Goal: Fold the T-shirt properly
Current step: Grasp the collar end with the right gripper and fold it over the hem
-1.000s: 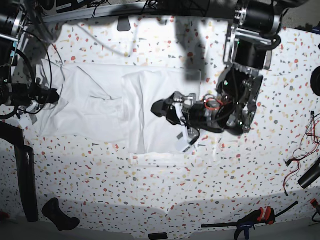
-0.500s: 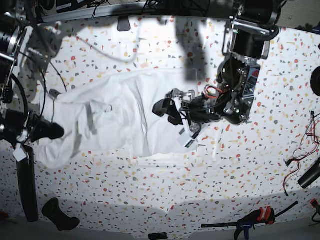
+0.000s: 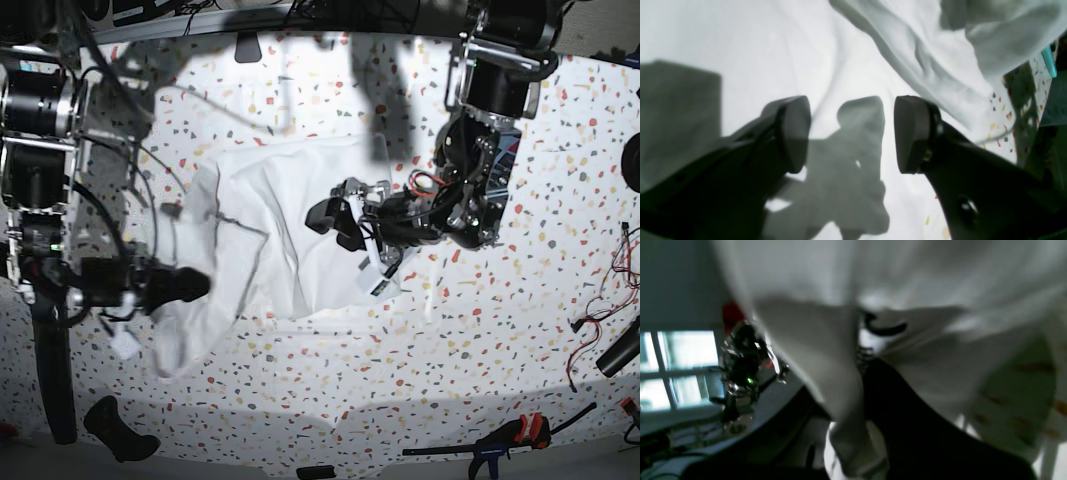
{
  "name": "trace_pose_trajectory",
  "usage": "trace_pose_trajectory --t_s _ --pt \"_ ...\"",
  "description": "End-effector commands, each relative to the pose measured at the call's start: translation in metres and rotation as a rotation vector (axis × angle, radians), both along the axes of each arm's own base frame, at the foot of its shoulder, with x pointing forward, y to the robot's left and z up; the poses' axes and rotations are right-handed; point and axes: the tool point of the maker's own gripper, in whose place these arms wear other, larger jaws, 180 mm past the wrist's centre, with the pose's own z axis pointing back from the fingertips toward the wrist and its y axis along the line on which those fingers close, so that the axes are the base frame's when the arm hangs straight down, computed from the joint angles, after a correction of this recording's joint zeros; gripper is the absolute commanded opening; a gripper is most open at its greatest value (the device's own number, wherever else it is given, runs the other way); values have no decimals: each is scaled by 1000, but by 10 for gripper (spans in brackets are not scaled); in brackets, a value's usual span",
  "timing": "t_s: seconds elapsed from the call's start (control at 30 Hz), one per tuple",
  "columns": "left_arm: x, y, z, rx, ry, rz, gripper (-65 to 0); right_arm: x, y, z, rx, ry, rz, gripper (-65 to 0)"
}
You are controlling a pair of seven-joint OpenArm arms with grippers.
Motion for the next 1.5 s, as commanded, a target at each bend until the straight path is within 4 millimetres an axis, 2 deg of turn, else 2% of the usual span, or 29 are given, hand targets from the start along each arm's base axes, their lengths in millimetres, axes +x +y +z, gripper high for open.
trace_pose_trajectory --t_s 0.0,0.1,0.23,0.43,0.53,0.63,0.77,1.0,1.17,1.27,1.37,1.43,1.47 --pt "8 0 8 7 -30 -1 -267 10 6 17 9 -49 19 -650" --pt "8 0 8 7 -30 -1 -267 4 38 8 13 -28 99 -650" --pt "8 0 8 7 -30 -1 -268 -1 70 5 30 -27 170 -650" --pt "8 0 8 6 -30 -1 -267 -2 100 7 80 -31 208 -650" --pt "8 0 8 6 -30 -1 -267 -5 110 0 55 -21 231 -650" --pt "6 0 7 12 -20 -7 -267 -10 109 -20 -51 7 259 -650" --pt "3 -1 12 19 29 -52 -267 -16 97 -42 -181 42 280 -650" --pt "32 2 39 49 5 -50 -268 -17 94 -46 -210 50 284 -650" --pt "40 5 55 66 8 -85 -268 -17 94 -46 -210 50 284 -650" --pt "48 19 57 90 -7 -71 -268 -17 94 -46 -209 49 284 -650" --pt "59 44 59 136 -28 -44 -268 -16 95 -44 -196 45 282 -650" --pt "66 66 59 173 -40 -19 -268 -12 102 -33 -141 24 274 -650" --pt "68 77 58 191 -40 -8 -268 -9 106 -24 -100 10 268 -615"
